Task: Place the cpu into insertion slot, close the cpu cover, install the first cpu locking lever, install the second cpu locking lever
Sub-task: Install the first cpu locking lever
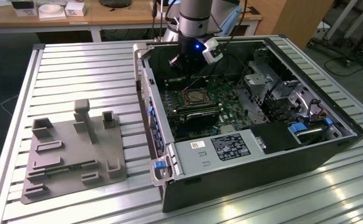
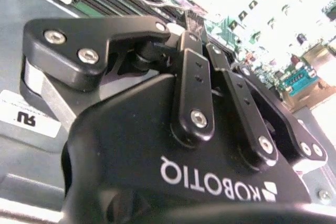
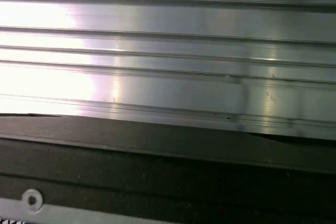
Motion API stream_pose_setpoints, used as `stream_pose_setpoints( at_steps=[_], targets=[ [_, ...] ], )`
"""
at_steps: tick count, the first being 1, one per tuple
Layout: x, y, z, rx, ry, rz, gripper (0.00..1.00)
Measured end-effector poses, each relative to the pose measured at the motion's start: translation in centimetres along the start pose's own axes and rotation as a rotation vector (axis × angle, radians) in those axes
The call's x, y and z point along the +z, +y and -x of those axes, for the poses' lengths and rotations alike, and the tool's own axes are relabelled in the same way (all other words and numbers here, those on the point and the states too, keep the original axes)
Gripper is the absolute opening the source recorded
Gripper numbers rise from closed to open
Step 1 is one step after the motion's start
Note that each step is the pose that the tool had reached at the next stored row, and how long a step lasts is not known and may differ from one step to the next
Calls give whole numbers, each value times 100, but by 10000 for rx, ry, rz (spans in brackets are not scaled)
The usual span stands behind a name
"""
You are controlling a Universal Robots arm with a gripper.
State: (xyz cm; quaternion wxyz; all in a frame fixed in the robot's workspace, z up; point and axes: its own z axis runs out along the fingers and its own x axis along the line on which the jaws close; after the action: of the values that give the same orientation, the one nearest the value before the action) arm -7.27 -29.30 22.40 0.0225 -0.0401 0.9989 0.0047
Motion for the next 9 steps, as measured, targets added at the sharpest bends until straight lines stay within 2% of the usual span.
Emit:
stream_pose_setpoints(
  at_steps=[6, 9],
  targets=[
    [-1, -2, -4, 545, -4, -25, 10],
    [-25, -6, -4, 645, -3, -31, 10]
  ],
)
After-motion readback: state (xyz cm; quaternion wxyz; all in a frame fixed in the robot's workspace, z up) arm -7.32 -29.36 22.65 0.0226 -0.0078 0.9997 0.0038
